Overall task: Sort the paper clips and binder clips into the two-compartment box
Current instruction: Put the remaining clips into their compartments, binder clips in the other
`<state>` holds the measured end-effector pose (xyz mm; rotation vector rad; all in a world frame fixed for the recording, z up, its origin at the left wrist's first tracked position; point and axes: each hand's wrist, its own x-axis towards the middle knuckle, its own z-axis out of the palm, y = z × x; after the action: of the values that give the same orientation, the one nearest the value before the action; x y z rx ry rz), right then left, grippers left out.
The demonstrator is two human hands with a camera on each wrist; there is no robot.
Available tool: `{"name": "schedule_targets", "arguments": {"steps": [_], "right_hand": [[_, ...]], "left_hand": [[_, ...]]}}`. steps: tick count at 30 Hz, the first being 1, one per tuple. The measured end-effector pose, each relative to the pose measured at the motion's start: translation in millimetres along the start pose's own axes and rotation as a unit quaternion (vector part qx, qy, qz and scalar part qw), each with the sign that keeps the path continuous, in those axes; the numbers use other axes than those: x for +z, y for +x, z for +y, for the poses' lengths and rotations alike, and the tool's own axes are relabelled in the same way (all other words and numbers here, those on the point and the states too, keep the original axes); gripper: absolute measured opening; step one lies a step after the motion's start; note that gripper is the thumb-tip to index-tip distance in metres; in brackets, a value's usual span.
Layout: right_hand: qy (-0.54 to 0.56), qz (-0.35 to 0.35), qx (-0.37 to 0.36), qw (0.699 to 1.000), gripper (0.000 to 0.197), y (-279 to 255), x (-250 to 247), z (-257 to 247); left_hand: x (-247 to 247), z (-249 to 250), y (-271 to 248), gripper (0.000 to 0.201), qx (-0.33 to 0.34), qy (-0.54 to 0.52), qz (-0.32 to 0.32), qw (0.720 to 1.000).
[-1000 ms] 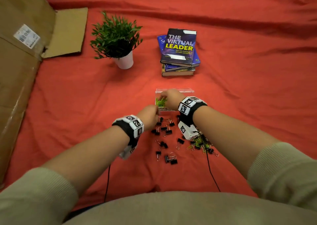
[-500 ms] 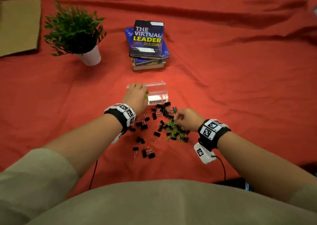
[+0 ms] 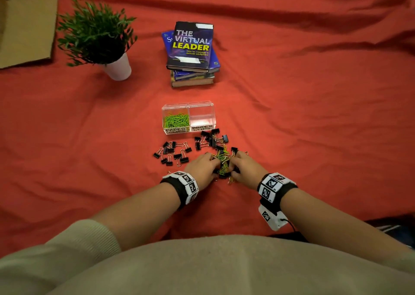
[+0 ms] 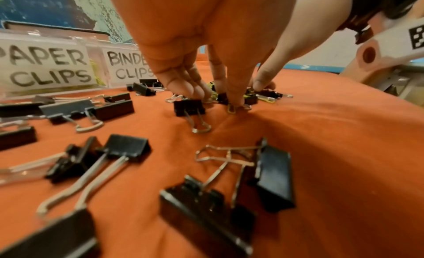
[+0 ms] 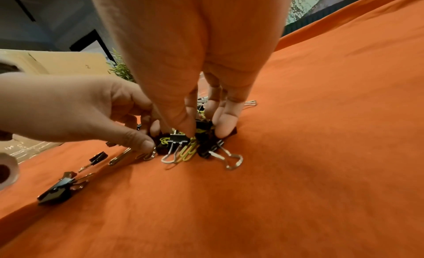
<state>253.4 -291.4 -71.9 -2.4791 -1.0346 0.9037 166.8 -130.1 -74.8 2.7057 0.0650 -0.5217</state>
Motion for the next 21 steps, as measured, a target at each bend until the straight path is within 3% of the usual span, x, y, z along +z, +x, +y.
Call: {"name": "schedule_targets", "arguments": {"steps": [7,13,16,21], "right_hand": [[0.098,0.02,0.064,0.993,0.007,0,-16,9],[-0.023,0.078,0.028,0.996,0.015,6,-22,9],[-0.043,0.046,-0.004,0.998,0.022,12,-16,0],[-0.036,0.017,0.006,0.999,0.019,17,-11,0]], "left_hand": [[0,-11,-6,0.018,-0.022,-0.047,0.021,0.998],[-5,-26,-15,0.017,-0.064,-0.03,0.023,0.997],[-6,-21,-14,0.019,-0.058,-0.017,0.041,0.997],[3,3,-6,0.028,-0.036,0.003,0.037,0.999]]}}
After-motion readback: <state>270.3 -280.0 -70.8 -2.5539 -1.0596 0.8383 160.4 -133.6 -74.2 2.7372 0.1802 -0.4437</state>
